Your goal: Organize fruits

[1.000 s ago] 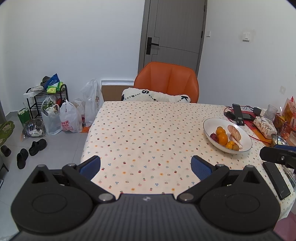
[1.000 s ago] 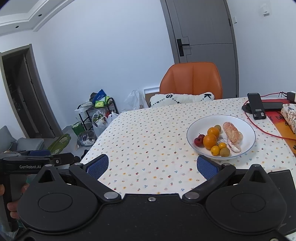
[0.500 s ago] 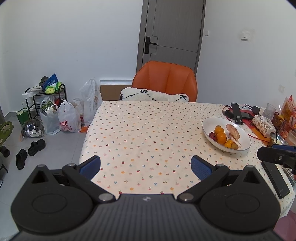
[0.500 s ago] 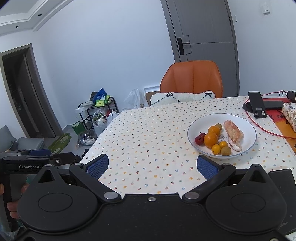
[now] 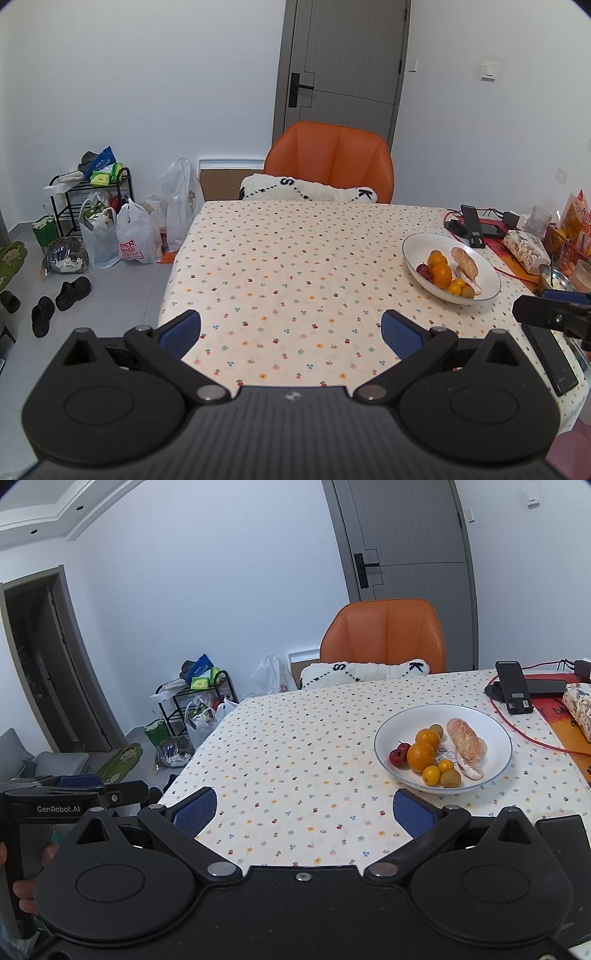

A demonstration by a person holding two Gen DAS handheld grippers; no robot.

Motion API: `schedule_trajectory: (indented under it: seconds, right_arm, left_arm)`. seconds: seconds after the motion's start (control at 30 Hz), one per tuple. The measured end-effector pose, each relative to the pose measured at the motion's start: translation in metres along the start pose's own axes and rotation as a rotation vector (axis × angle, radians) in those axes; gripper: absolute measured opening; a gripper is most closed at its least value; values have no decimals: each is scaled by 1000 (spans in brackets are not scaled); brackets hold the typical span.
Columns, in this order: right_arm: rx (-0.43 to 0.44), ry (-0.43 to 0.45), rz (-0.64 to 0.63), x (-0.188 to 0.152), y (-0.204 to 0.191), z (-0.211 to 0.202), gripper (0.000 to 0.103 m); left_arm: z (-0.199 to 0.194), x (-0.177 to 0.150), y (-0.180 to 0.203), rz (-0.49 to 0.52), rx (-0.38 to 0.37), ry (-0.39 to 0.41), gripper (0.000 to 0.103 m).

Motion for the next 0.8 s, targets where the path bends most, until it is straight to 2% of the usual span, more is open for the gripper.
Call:
schedule_trajectory:
  seconds: [0.8]
  right_arm:
    - [-4, -4, 11, 1, 8, 1, 103]
  left_arm:
    - [-1, 3, 7, 20, -8, -9, 103]
Point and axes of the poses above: each gripper's, at about its wrist camera, not at the fingertips, and z roughly the way its jaws point, y to its right, x to its top, the point moved 1 cm from there along z, roughly the way its jaws point, and after that the axes turned 6 degrees about -y, right-handed, at the moved point
